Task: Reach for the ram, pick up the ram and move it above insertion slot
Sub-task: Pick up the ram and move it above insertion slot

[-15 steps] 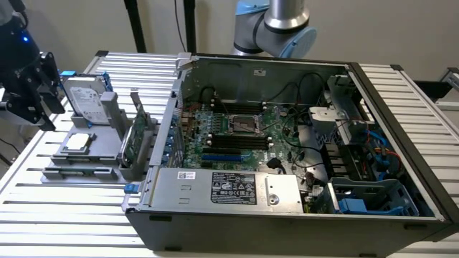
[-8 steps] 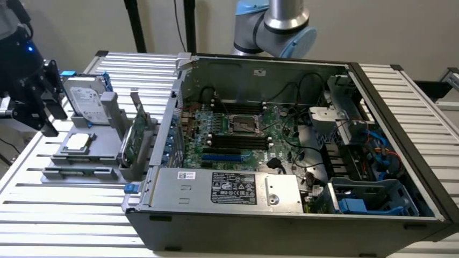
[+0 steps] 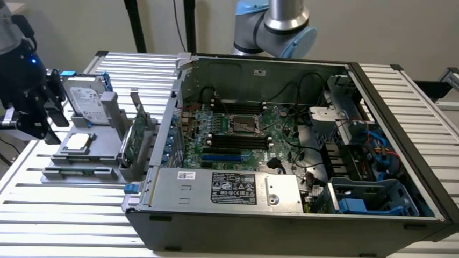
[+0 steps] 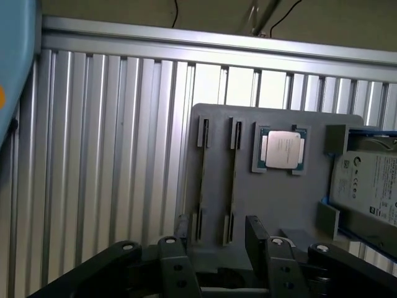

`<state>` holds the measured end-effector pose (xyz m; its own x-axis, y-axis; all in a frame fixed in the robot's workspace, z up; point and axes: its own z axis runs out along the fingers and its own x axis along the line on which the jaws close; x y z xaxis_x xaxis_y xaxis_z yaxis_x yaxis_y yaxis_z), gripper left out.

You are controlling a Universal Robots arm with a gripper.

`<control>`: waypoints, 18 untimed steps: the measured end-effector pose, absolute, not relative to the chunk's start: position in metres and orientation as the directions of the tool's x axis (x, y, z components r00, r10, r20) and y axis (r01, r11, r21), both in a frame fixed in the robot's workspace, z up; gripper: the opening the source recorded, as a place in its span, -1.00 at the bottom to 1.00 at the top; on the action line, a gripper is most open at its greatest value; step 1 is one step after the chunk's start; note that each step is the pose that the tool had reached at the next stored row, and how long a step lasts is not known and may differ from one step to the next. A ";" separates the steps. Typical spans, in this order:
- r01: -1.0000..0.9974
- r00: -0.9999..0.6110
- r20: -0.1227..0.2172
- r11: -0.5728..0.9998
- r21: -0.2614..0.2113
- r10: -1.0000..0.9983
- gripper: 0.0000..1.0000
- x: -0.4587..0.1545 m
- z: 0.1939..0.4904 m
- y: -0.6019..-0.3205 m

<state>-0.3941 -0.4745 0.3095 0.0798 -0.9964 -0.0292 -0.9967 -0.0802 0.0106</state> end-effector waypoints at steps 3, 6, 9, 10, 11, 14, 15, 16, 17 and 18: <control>-0.997 0.081 -0.029 -0.081 0.010 -0.996 -0.04 -0.394 0.304 -0.478; -0.997 0.082 -0.029 -0.083 0.010 -0.996 -0.04 -0.394 0.299 -0.481; -0.996 0.084 -0.029 -0.085 0.010 -0.996 -0.04 -0.394 0.293 -0.482; -0.996 0.085 -0.029 -0.086 0.010 -0.996 -0.04 -0.394 0.291 -0.482; -0.996 0.086 -0.029 -0.087 0.011 -0.996 -0.04 -0.394 0.290 -0.482; -0.996 0.089 -0.029 -0.089 0.011 -0.996 -0.04 -0.394 0.284 -0.482; -0.996 0.090 -0.029 -0.090 0.010 -0.996 -0.04 -0.394 0.282 -0.482; -0.996 0.090 -0.029 -0.091 0.010 -0.995 -0.04 -0.394 0.280 -0.482; -0.996 0.091 -0.029 -0.092 0.010 -0.995 -0.04 -0.394 0.279 -0.482; -0.996 0.092 -0.029 -0.093 0.011 -0.995 -0.04 -0.394 0.277 -0.482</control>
